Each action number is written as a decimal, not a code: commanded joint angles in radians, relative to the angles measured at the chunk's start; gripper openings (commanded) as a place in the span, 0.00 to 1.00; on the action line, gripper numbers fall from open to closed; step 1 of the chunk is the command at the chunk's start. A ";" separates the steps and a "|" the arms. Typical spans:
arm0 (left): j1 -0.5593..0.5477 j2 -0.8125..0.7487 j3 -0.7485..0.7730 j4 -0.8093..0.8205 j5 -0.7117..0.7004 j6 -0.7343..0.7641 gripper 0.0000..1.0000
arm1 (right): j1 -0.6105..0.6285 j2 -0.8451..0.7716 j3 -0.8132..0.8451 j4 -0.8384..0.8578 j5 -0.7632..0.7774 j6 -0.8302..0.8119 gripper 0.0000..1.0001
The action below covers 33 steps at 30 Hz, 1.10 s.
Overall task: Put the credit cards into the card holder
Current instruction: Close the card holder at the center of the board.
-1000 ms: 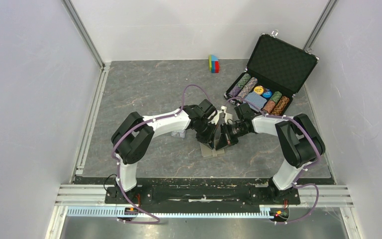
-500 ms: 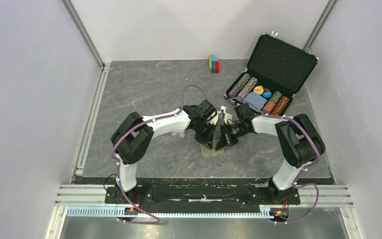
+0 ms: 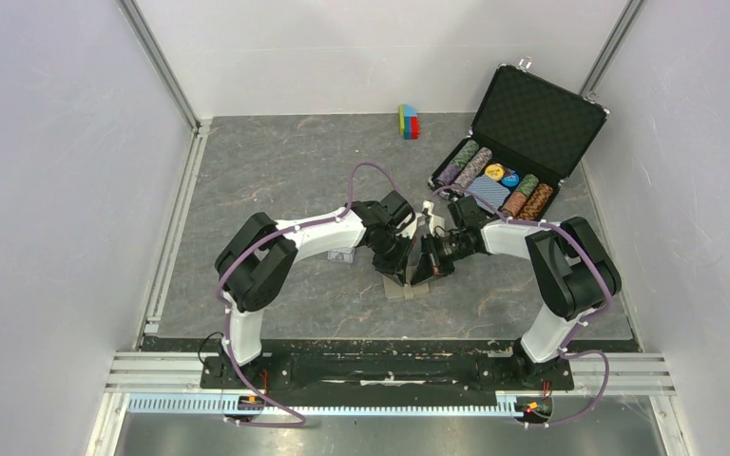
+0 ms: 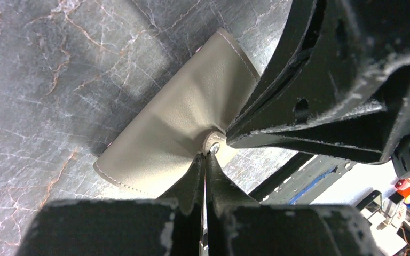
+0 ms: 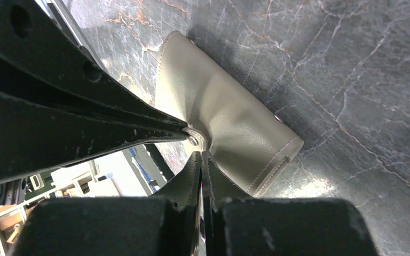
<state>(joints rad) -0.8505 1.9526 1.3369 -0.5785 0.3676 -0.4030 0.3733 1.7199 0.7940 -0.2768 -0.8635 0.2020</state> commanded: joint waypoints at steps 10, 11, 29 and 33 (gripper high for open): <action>-0.001 0.046 0.017 -0.014 -0.009 -0.020 0.02 | 0.046 0.022 0.026 0.125 -0.036 0.020 0.00; -0.001 0.049 0.019 -0.018 -0.009 -0.019 0.02 | 0.049 0.029 0.028 0.124 -0.025 0.020 0.00; -0.001 0.105 0.067 -0.004 0.051 -0.028 0.02 | 0.103 0.065 0.053 -0.034 0.206 -0.044 0.00; -0.005 0.139 0.085 -0.004 0.070 -0.041 0.02 | 0.114 0.082 0.052 -0.070 0.276 -0.039 0.00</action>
<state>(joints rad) -0.8333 2.0083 1.3857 -0.6476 0.4049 -0.4309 0.4068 1.7638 0.8433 -0.3073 -0.7731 0.3199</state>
